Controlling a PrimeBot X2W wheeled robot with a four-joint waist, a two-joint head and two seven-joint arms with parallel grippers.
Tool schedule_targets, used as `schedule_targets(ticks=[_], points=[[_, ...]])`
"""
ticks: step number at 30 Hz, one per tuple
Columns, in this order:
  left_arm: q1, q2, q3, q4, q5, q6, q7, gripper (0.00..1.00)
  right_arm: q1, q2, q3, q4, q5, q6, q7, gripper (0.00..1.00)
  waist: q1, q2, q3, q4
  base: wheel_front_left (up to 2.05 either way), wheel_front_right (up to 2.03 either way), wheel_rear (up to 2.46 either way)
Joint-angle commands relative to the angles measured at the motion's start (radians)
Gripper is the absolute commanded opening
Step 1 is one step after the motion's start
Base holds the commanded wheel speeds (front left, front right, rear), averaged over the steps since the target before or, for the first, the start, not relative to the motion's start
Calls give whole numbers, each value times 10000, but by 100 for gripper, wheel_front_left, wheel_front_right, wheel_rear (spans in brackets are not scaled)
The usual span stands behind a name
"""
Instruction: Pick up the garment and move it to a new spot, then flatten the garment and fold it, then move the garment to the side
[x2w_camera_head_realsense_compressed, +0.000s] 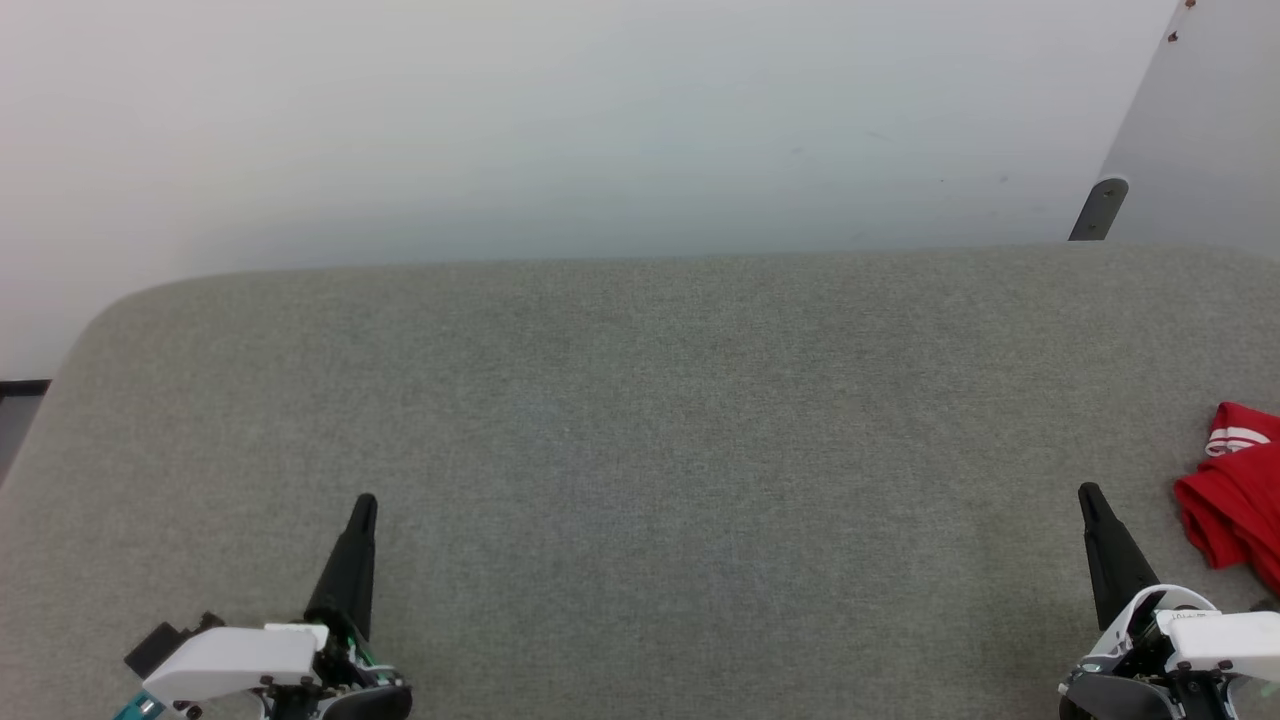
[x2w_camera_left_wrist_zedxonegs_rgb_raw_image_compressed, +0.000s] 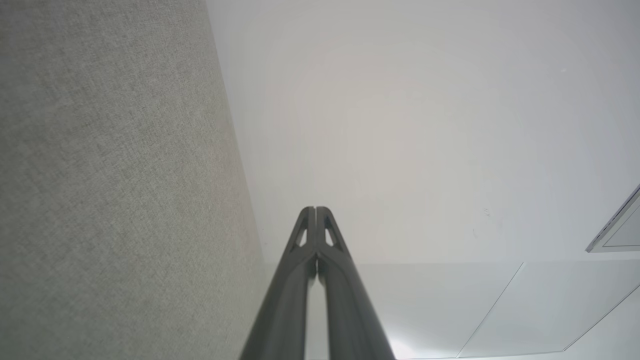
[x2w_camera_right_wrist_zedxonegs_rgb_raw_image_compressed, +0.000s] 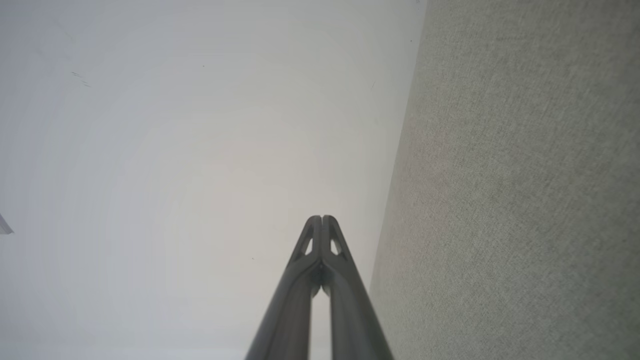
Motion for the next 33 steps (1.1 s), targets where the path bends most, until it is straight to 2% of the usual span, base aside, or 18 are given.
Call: schedule_targets(ticks=[1,33], points=[[-100,-23,34,14,25,-35,17,0,-34,34,11,1,39,-5,16,0,0,0,0,0,0,0,0],[-102,-35,57,14,54,-35,28,0,-34,34,15,1,42,-3,13,0,0,0,0,0,0,0,0]])
